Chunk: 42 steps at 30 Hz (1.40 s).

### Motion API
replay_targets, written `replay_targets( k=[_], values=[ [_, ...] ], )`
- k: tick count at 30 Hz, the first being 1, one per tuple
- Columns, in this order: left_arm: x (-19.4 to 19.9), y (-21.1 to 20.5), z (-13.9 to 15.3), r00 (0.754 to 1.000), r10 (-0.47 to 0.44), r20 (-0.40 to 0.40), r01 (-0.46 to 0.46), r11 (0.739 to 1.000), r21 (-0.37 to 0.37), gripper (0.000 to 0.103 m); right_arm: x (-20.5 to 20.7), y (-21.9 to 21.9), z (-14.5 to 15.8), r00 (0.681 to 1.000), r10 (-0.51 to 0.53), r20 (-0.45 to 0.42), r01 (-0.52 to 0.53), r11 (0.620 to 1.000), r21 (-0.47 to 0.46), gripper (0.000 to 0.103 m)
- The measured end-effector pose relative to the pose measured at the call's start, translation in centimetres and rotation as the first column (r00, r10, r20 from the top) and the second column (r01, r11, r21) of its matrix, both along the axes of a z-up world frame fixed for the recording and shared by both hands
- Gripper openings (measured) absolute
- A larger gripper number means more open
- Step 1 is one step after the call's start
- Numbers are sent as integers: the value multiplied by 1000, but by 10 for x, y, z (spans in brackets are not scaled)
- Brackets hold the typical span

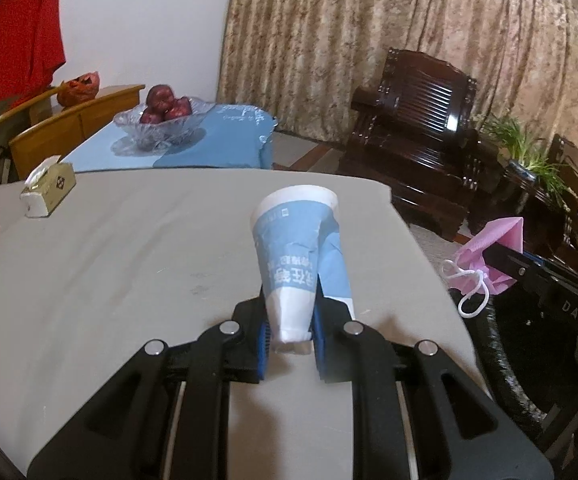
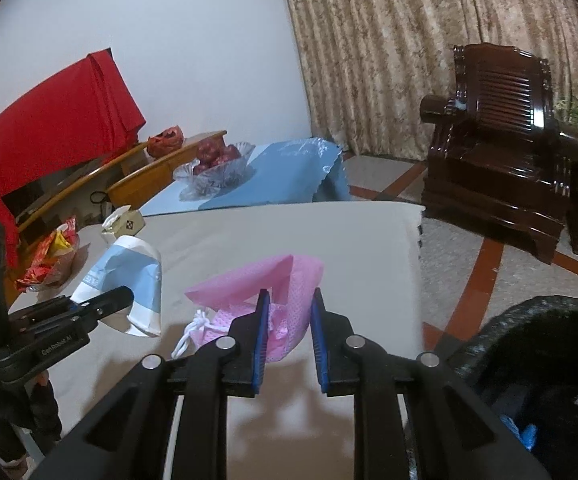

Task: Collect trash
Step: 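Lift the paper cup and pink mask and carry both over the bin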

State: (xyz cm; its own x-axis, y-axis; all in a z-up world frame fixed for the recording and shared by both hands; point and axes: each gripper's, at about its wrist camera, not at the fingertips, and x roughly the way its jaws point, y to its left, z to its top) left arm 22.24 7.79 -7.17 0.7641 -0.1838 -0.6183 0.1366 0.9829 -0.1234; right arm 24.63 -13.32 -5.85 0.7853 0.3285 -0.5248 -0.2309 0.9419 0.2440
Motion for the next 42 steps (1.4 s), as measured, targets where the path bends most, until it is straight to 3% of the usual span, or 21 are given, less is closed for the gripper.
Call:
replay_targets(
  k=[25,42],
  values=[
    [-57,-66,47,992,-96,81,96,995,6,16,-80,-46,39,994,-66,86,68,998,-18,20],
    [-89,-128,64,971,-206,124,206,979,14,16,-132,-98,57,979,-150,139,154,988,-21,20]
  ],
)
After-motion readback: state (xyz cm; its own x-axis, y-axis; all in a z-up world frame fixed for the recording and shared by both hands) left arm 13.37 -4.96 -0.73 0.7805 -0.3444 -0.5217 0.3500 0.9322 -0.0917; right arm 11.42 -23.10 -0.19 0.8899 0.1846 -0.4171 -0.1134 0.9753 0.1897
